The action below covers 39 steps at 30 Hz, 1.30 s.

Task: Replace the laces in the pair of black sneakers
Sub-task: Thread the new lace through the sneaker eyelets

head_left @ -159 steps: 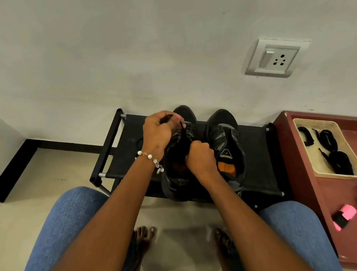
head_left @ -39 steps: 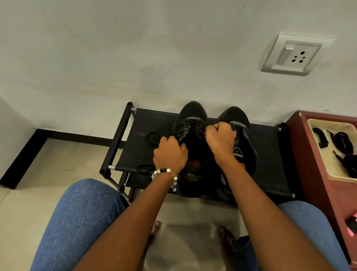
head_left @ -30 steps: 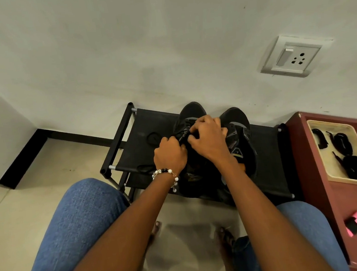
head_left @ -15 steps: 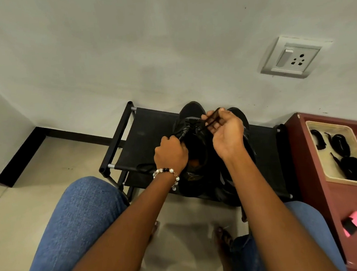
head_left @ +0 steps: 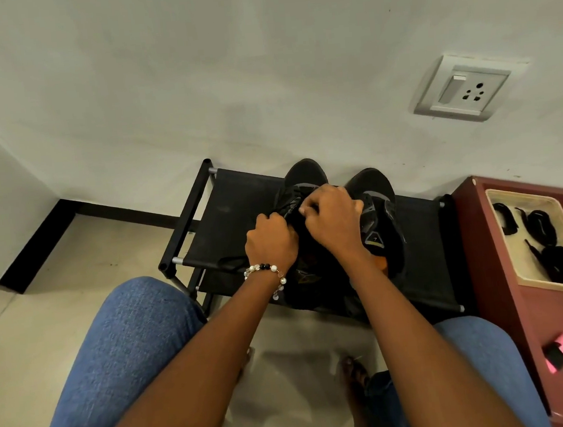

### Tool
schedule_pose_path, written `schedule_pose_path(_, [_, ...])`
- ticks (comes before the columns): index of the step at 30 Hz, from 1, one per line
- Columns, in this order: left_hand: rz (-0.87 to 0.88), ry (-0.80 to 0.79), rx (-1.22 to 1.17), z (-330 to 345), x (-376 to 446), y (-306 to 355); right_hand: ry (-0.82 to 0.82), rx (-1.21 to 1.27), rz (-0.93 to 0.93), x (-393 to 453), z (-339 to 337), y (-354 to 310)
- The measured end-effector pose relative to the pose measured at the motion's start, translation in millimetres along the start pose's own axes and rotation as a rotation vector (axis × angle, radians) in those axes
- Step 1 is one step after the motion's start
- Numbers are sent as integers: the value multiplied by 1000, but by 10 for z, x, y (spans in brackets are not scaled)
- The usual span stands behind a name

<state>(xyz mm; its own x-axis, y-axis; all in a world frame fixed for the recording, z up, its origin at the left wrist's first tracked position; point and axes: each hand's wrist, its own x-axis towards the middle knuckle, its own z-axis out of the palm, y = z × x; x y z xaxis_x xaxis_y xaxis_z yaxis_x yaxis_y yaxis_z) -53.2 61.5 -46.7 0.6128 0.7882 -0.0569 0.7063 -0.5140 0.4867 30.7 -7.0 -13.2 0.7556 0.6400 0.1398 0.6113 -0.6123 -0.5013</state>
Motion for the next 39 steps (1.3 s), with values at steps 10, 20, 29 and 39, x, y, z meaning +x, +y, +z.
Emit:
schedule_pose_path(10, [-2, 25, -1, 25, 0, -7, 144, 1898, 391, 123, -398, 87])
schedule_pose_path(20, [3, 8, 0, 30, 16, -24, -126, -116, -126, 70, 22, 109])
schedule_pose_path(29, [-8, 19, -1, 27, 6, -9, 49, 754, 300, 54, -90, 25])
schedule_pose_path(39, [10, 25, -24, 45, 21, -24, 52, 1423, 416, 109, -153, 43])
